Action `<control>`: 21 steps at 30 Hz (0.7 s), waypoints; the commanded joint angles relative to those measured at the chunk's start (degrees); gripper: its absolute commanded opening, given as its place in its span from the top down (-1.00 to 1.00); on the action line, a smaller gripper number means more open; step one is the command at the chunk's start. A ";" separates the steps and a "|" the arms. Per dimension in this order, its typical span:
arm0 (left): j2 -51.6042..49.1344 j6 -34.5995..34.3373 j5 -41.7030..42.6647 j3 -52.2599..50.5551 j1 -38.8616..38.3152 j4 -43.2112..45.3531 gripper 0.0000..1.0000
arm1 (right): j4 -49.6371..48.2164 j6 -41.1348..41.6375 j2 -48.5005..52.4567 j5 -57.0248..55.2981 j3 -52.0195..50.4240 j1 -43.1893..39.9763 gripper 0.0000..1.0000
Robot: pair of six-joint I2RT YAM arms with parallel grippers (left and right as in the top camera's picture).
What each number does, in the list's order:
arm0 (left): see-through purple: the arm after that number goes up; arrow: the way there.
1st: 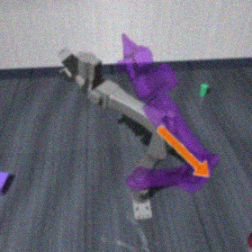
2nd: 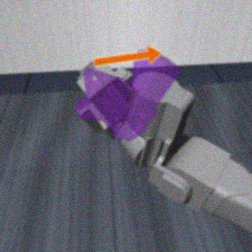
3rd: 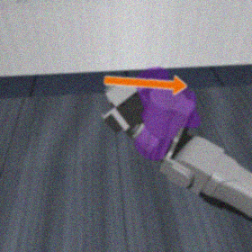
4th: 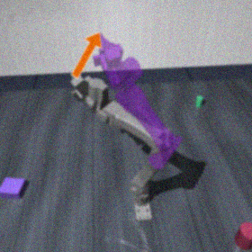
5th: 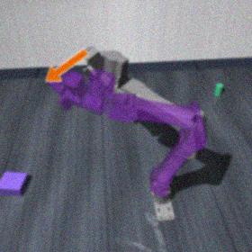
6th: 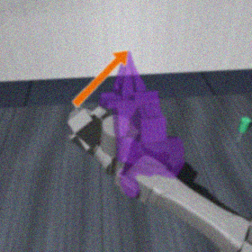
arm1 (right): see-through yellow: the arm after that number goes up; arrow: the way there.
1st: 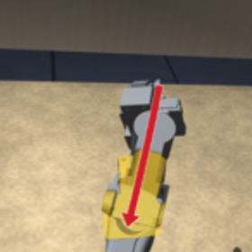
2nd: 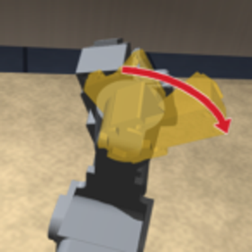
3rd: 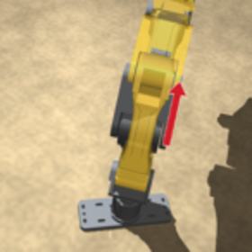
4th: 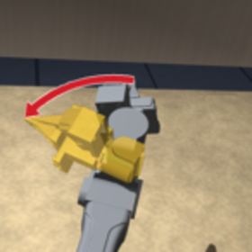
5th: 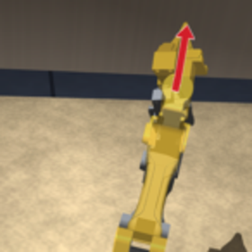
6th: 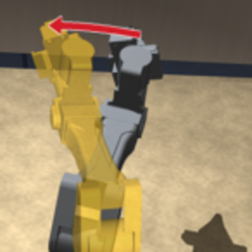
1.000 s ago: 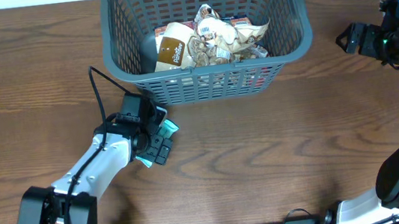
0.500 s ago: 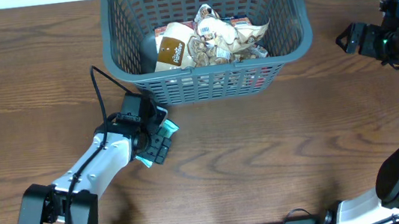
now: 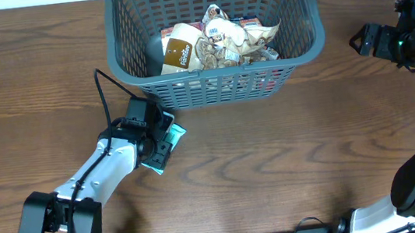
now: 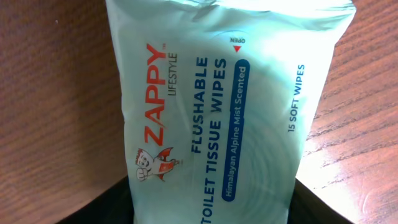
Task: Pack container
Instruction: 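Lower the left gripper and close it on the wipes pack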
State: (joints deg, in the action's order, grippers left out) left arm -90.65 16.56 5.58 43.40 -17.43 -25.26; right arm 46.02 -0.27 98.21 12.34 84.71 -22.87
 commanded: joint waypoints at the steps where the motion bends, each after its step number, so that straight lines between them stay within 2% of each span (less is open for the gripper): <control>1: -0.33 0.33 -0.26 -0.76 -0.17 -1.25 -0.05 | 0.00 -0.66 0.28 -0.11 -0.26 0.48 -0.98; 3: -0.33 0.31 -0.26 -0.76 -0.17 -1.70 0.01 | 0.00 -0.66 0.28 -0.11 -0.26 0.46 -0.98; 6: -0.33 0.31 -0.26 -0.76 -0.17 -2.12 0.53 | 0.00 -0.66 0.28 -0.11 -0.26 0.48 -0.99; 8: -0.33 0.31 -0.26 -0.76 -0.17 -2.32 0.71 | 0.00 -0.66 0.28 -0.11 -0.26 0.46 -0.99; 21: -0.33 -0.42 -0.26 -0.74 -0.17 -3.19 0.73 | 0.07 -0.63 0.28 -0.11 -0.26 0.46 -0.98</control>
State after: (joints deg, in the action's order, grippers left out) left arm -89.78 16.56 5.39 43.81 -17.43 -26.76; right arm 46.02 -0.27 98.21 12.34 84.71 -22.87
